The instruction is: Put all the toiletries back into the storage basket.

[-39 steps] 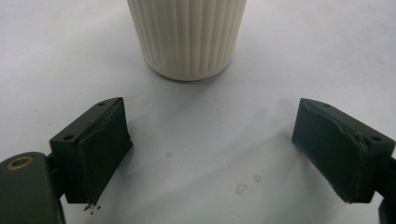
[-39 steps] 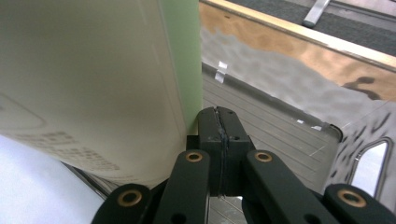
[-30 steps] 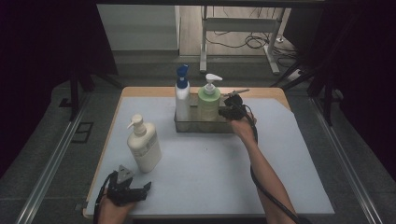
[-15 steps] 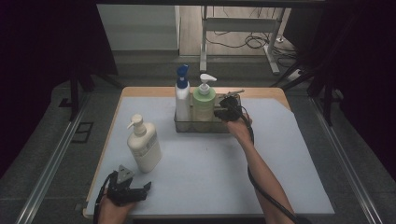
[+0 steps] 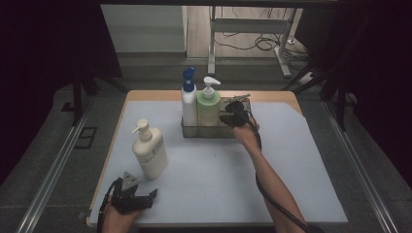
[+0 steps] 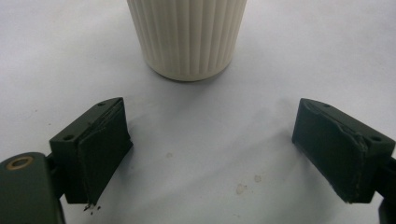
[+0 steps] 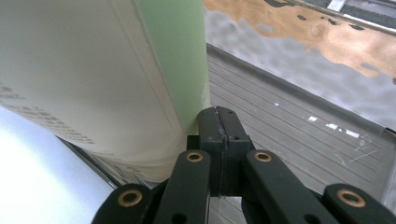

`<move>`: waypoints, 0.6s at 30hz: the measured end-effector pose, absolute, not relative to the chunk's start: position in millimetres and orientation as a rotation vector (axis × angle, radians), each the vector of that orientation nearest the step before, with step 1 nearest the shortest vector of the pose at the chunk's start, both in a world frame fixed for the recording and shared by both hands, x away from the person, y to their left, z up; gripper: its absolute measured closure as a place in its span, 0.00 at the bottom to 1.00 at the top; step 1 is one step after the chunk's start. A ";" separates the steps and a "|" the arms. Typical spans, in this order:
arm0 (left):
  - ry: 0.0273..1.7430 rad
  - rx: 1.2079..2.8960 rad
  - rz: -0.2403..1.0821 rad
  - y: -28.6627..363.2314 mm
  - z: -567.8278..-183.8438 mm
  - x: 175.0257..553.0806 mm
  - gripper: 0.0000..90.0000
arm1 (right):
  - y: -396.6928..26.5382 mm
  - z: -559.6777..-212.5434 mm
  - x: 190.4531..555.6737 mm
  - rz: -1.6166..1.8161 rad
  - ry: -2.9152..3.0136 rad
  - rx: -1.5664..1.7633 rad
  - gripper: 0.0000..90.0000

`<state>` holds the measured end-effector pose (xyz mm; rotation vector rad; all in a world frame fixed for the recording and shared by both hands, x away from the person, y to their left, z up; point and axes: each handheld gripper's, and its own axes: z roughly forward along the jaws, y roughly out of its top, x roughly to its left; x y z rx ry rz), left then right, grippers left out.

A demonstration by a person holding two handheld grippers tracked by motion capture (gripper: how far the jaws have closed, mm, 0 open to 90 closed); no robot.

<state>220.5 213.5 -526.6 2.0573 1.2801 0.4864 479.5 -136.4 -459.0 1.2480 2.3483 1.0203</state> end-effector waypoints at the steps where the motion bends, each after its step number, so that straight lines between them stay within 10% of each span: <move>1: 1.280 2.057 0.487 213.5 -526.6 220.5 0.12 | -136.2 -458.8 478.9 1.019 2.347 1.245 1.00; 18: 1.280 2.055 0.489 213.4 -526.8 220.2 0.12 | -144.5 -451.0 474.8 1.036 2.351 1.240 0.90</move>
